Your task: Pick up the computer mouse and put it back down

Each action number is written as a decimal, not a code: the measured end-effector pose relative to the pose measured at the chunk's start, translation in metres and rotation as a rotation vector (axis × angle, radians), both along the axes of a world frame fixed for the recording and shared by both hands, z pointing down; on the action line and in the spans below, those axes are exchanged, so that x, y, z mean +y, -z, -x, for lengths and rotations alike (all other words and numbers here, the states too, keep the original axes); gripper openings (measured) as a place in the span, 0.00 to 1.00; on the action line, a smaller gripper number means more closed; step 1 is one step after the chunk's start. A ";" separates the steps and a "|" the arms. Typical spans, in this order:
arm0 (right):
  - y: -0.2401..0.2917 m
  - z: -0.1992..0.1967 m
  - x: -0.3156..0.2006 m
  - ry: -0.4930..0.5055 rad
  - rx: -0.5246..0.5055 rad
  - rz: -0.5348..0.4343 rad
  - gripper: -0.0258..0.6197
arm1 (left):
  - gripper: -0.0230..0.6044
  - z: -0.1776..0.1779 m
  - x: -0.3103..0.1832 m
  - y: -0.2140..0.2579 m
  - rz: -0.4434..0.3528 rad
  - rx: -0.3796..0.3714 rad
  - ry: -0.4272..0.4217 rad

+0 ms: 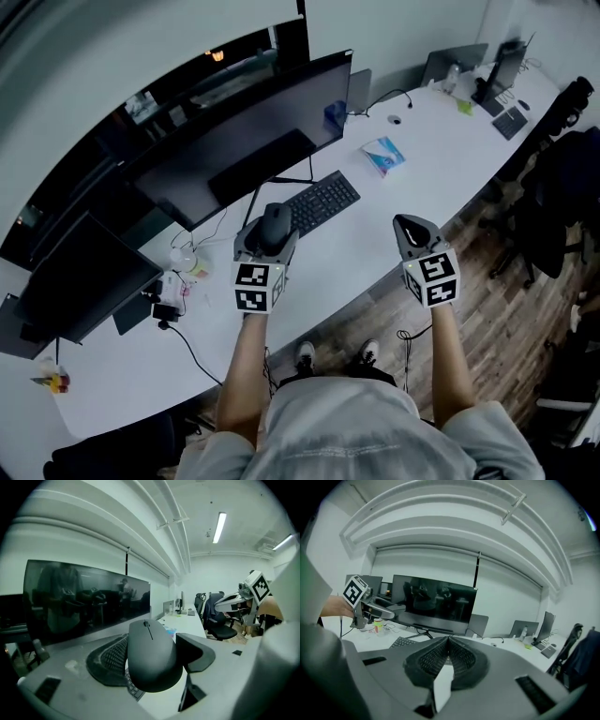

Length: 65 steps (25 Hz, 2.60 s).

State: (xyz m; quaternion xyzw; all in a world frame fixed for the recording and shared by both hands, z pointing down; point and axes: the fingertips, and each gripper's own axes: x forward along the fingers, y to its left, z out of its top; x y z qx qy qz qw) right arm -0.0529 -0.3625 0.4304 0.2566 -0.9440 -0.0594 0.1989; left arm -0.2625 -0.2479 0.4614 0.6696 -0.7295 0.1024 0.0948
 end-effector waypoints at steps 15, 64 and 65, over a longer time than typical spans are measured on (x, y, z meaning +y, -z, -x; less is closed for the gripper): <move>0.012 -0.090 -0.023 -0.178 -0.013 -0.023 0.04 | 0.53 -0.087 -0.073 0.034 -0.048 -0.038 -0.223; -0.148 -0.198 -0.119 -0.375 0.119 0.260 0.04 | 0.54 -0.223 -0.242 -0.272 0.497 0.045 -0.503; -0.150 -0.199 -0.119 -0.376 0.119 0.263 0.04 | 0.54 -0.223 -0.243 -0.272 0.499 0.046 -0.495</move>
